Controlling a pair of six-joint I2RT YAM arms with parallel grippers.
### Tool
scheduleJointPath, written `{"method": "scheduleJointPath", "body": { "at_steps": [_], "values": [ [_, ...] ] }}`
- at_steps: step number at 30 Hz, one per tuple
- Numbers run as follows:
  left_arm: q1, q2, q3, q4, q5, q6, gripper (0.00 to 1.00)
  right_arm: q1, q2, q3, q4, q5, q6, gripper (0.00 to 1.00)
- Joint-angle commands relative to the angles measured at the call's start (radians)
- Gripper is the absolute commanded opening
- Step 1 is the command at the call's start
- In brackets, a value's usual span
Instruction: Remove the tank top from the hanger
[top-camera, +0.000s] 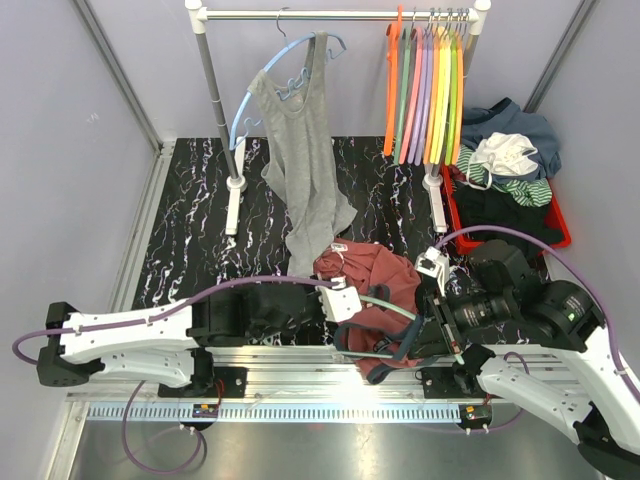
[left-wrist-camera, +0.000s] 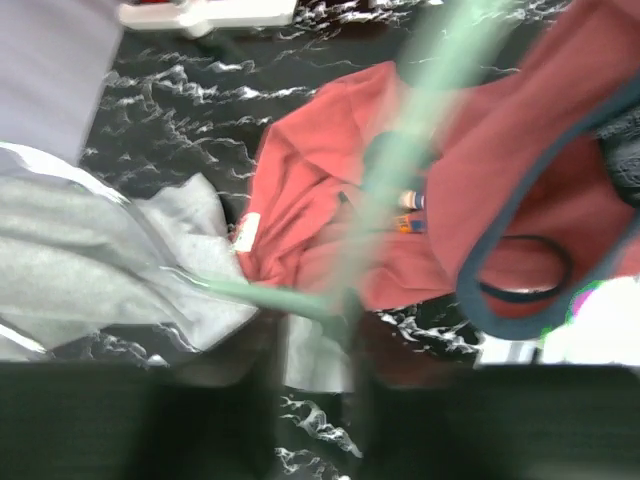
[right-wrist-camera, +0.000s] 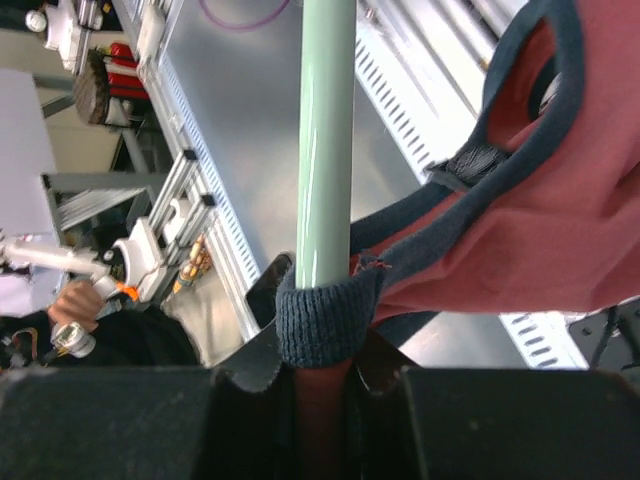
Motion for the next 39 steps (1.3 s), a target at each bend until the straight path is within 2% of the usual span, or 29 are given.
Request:
{"method": "scheduleJointPath", "body": {
  "at_steps": [1, 2, 3, 4, 6, 7, 10, 13, 17, 19, 25, 27, 29, 32, 33, 34, 36, 37, 39],
  "values": [
    [0.002, -0.009, 0.005, 0.062, -0.120, 0.023, 0.07, 0.004, -0.009, 0.041, 0.067, 0.023, -0.007, 0.07],
    [0.000, -0.009, -0.003, 0.070, -0.151, 0.027, 0.00, 0.004, -0.006, 0.040, 0.064, 0.066, -0.007, 0.20],
    [0.002, -0.009, -0.007, 0.070, -0.193, 0.032, 0.00, 0.006, -0.006, 0.037, 0.056, 0.123, -0.001, 0.51],
    [0.003, -0.007, -0.009, 0.073, -0.215, 0.031, 0.00, 0.004, -0.003, 0.037, 0.048, 0.187, 0.005, 0.62],
    [0.007, 0.000, -0.012, 0.065, -0.264, 0.031, 0.00, 0.002, -0.004, 0.054, 0.042, 0.475, 0.049, 0.88],
    [0.011, 0.006, -0.010, 0.045, -0.281, 0.026, 0.00, 0.004, -0.018, 0.060, 0.041, 0.709, 0.080, 0.97],
    [0.035, 0.028, -0.009, 0.005, -0.362, -0.006, 0.00, 0.006, -0.107, 0.051, 0.094, 1.027, 0.172, 1.00],
    [0.097, 0.042, -0.001, -0.048, -0.424, -0.084, 0.00, 0.004, -0.197, -0.012, 0.216, 1.095, 0.220, 1.00],
    [0.151, 0.080, 0.054, -0.136, -0.453, -0.186, 0.00, 0.004, -0.187, -0.161, 0.373, 1.012, 0.227, 1.00],
    [0.149, 0.086, 0.071, -0.134, -0.452, -0.195, 0.00, 0.006, -0.127, -0.273, 0.517, 0.885, 0.227, 1.00],
    [0.175, 0.117, 0.118, -0.127, -0.488, -0.201, 0.00, 0.009, -0.021, -0.471, 0.878, 0.678, 0.238, 1.00],
    [0.184, 0.131, 0.140, -0.133, -0.491, -0.210, 0.00, 0.024, -0.001, -0.512, 0.962, 0.638, 0.244, 0.99],
    [0.197, 0.138, 0.152, -0.133, -0.493, -0.215, 0.00, 0.051, 0.037, -0.531, 0.990, 0.639, 0.250, 0.95],
    [0.209, 0.138, 0.155, -0.119, -0.491, -0.210, 0.00, 0.084, 0.075, -0.551, 1.016, 0.679, 0.259, 0.69],
    [0.218, 0.141, 0.155, -0.118, -0.493, -0.215, 0.00, 0.082, 0.082, -0.557, 1.025, 0.682, 0.261, 0.54],
    [0.224, 0.141, 0.155, -0.121, -0.496, -0.222, 0.00, 0.082, 0.086, -0.557, 1.027, 0.682, 0.261, 0.35],
    [0.247, 0.146, 0.157, -0.139, -0.502, -0.235, 0.00, 0.084, 0.080, -0.555, 1.010, 0.686, 0.264, 0.18],
    [0.256, 0.151, 0.158, -0.150, -0.505, -0.248, 0.00, 0.082, 0.066, -0.552, 0.996, 0.709, 0.266, 0.04],
    [0.281, 0.160, 0.158, -0.182, -0.513, -0.264, 0.00, 0.082, 0.037, -0.532, 0.925, 0.752, 0.279, 0.00]
  ]
}}
